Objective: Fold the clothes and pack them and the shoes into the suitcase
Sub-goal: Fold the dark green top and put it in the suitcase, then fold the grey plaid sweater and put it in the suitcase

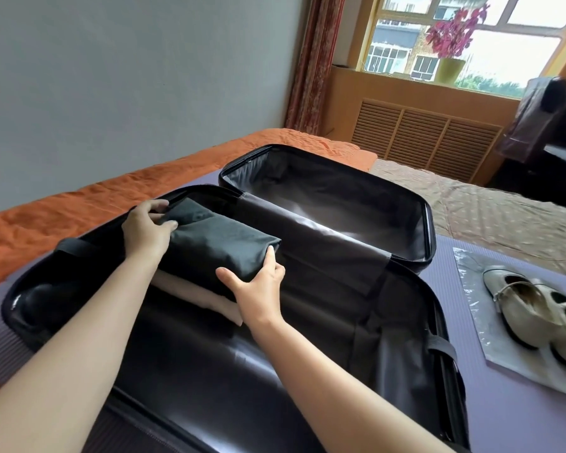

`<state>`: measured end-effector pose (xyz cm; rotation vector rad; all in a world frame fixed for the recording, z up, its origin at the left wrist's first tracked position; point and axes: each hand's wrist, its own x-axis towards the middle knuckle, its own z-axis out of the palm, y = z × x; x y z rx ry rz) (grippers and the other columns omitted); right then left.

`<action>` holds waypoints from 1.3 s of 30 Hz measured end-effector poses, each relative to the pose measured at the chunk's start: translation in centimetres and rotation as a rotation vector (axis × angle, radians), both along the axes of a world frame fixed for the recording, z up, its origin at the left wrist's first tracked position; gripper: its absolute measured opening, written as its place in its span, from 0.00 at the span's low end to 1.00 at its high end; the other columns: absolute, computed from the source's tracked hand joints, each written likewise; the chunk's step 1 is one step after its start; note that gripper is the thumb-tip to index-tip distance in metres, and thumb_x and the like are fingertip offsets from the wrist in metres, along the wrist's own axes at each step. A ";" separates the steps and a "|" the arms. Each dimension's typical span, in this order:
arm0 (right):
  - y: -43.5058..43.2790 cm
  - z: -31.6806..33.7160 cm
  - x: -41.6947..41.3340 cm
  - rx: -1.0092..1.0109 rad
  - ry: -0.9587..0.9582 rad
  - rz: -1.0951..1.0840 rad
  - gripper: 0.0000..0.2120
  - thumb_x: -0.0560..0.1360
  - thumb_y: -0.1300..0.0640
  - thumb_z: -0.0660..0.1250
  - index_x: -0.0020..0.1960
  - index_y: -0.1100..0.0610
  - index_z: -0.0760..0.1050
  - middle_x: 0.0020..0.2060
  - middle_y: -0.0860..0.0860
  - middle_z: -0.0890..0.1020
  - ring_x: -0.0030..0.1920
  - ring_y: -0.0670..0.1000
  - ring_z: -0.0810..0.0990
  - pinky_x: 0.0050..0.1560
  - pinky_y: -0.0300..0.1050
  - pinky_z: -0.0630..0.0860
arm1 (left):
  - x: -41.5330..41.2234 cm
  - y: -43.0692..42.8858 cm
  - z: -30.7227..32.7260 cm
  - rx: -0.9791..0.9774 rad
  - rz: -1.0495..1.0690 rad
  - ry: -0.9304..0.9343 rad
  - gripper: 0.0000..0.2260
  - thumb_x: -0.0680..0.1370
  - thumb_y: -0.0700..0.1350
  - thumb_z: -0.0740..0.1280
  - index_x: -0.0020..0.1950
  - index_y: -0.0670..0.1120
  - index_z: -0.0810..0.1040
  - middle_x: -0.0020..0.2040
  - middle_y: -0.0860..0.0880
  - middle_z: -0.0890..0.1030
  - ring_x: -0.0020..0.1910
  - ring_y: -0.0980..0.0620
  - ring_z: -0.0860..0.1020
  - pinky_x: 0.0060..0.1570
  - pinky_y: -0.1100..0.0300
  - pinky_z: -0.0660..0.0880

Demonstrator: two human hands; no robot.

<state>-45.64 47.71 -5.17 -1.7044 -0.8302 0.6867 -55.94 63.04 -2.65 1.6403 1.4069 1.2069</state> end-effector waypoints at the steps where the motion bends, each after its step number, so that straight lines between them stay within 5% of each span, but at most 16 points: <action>1: -0.1 -0.2 -0.1 0.000 0.016 -0.001 0.48 0.71 0.51 0.74 0.78 0.55 0.45 0.68 0.52 0.58 0.64 0.45 0.63 0.63 0.31 0.56 | 0.1 0.0 -0.2 -0.007 -0.003 -0.003 0.16 0.73 0.35 0.69 0.60 0.45 0.77 0.54 0.45 0.79 0.51 0.50 0.77 0.49 0.61 0.70; 12: -0.9 -0.5 0.8 -0.002 0.180 0.053 0.51 0.67 0.44 0.75 0.77 0.50 0.45 0.69 0.47 0.54 0.72 0.49 0.58 0.72 0.48 0.61 | -0.1 -0.4 -1.3 -0.096 -0.044 0.168 0.15 0.77 0.43 0.65 0.64 0.42 0.75 0.60 0.42 0.78 0.61 0.43 0.74 0.59 0.54 0.69; 17: -4.8 1.4 3.1 0.034 0.262 0.008 0.49 0.68 0.48 0.75 0.77 0.52 0.47 0.69 0.48 0.55 0.69 0.49 0.64 0.66 0.50 0.71 | 0.7 -3.2 2.2 0.345 0.024 0.476 0.15 0.76 0.39 0.64 0.63 0.39 0.75 0.58 0.35 0.76 0.57 0.34 0.73 0.57 0.44 0.69; 20: -9.1 3.1 5.7 0.053 0.249 -0.040 0.43 0.70 0.50 0.74 0.77 0.53 0.52 0.70 0.48 0.57 0.64 0.48 0.70 0.57 0.40 0.75 | 2.3 -7.2 5.5 0.614 -0.006 0.551 0.13 0.74 0.36 0.66 0.59 0.37 0.78 0.51 0.35 0.80 0.52 0.33 0.75 0.54 0.43 0.70; 23: -14.0 4.6 8.7 0.077 0.288 -0.088 0.39 0.71 0.53 0.74 0.75 0.54 0.57 0.69 0.50 0.63 0.61 0.47 0.73 0.54 0.40 0.77 | 5.4 -12.9 7.8 0.478 -0.217 0.377 0.11 0.76 0.38 0.65 0.57 0.42 0.80 0.52 0.41 0.81 0.52 0.40 0.77 0.53 0.51 0.73; 27: -21.0 6.3 12.7 0.121 0.363 -0.151 0.34 0.72 0.57 0.73 0.73 0.55 0.61 0.64 0.52 0.72 0.61 0.53 0.76 0.56 0.47 0.78 | 10.5 -20.5 8.3 0.031 -0.572 0.115 0.07 0.76 0.39 0.67 0.49 0.51 0.79 0.48 0.49 0.82 0.50 0.51 0.79 0.50 0.59 0.74; 32: -31.2 8.5 17.7 0.151 0.358 -0.167 0.23 0.73 0.58 0.71 0.66 0.55 0.68 0.57 0.52 0.79 0.56 0.52 0.80 0.58 0.49 0.77 | 16.6 -29.8 8.0 -0.060 -0.804 0.136 0.07 0.76 0.41 0.68 0.52 0.50 0.79 0.48 0.50 0.82 0.50 0.53 0.79 0.52 0.59 0.73; 39: -47.7 8.5 24.5 0.126 0.091 -0.475 0.17 0.73 0.63 0.70 0.61 0.58 0.72 0.52 0.54 0.79 0.52 0.49 0.78 0.44 0.33 0.75 | 25.9 -43.5 6.7 -0.164 -1.037 0.164 0.09 0.77 0.41 0.66 0.57 0.46 0.78 0.51 0.47 0.81 0.52 0.51 0.78 0.50 0.61 0.71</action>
